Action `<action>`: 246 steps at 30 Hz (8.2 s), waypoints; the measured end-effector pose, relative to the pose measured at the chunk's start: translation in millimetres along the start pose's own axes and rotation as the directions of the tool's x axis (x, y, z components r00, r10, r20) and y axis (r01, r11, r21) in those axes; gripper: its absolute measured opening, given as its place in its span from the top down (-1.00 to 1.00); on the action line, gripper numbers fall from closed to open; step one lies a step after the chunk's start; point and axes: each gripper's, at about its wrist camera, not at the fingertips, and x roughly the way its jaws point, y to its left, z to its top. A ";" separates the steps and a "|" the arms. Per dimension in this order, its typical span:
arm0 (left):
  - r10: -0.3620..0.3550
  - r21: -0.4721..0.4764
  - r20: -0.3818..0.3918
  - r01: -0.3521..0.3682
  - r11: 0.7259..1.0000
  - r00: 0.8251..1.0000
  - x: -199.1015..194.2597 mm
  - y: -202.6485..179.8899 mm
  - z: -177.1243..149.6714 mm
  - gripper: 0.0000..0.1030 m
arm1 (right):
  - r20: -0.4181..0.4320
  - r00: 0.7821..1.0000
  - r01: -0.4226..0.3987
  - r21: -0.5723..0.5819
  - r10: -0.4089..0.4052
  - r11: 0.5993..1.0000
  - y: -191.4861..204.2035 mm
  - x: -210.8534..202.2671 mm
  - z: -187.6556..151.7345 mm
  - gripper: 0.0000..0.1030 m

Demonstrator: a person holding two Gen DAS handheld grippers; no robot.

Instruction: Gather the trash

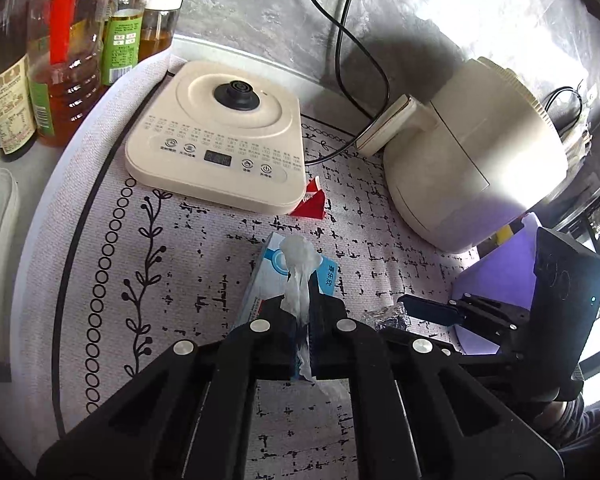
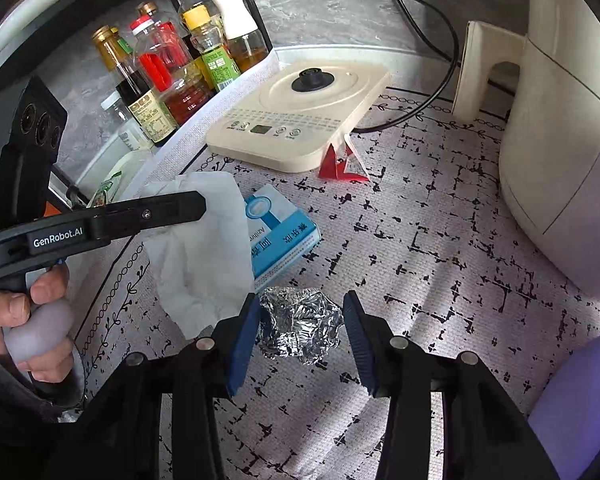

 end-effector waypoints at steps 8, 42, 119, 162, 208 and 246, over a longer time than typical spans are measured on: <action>-0.004 0.040 0.086 0.000 0.999 0.996 -36.7 -15.2 4.3 0.90 | 0.131 0.991 0.009 -0.021 -0.007 1.000 14.3 -59.8 6.7 0.17; -0.224 0.412 0.075 0.174 0.894 0.972 -62.8 -181.8 14.8 0.90 | 0.460 0.805 0.221 0.354 -0.375 0.909 -91.0 -276.4 -63.2 0.08; 0.008 0.259 0.151 -0.048 0.965 0.988 -69.1 -89.8 -17.2 -0.88 | 0.413 0.877 0.169 0.217 -0.247 0.961 -28.8 -212.6 -58.6 -0.85; 0.236 0.271 -0.018 -0.222 0.936 0.972 48.8 -12.4 -48.0 -0.29 | 0.143 0.973 0.177 0.054 -0.183 0.983 -3.8 -67.0 -43.2 -0.60; 0.179 0.126 0.250 -0.215 0.968 0.951 -34.6 -3.0 13.0 -0.28 | 0.173 0.982 0.081 -0.036 -0.074 0.996 15.1 -27.1 51.5 0.95; -0.319 0.656 0.048 0.211 0.725 0.947 -19.6 -288.5 -6.8 -0.28 | 0.437 0.712 0.306 0.512 -0.550 0.803 -87.5 -305.3 -107.2 -0.13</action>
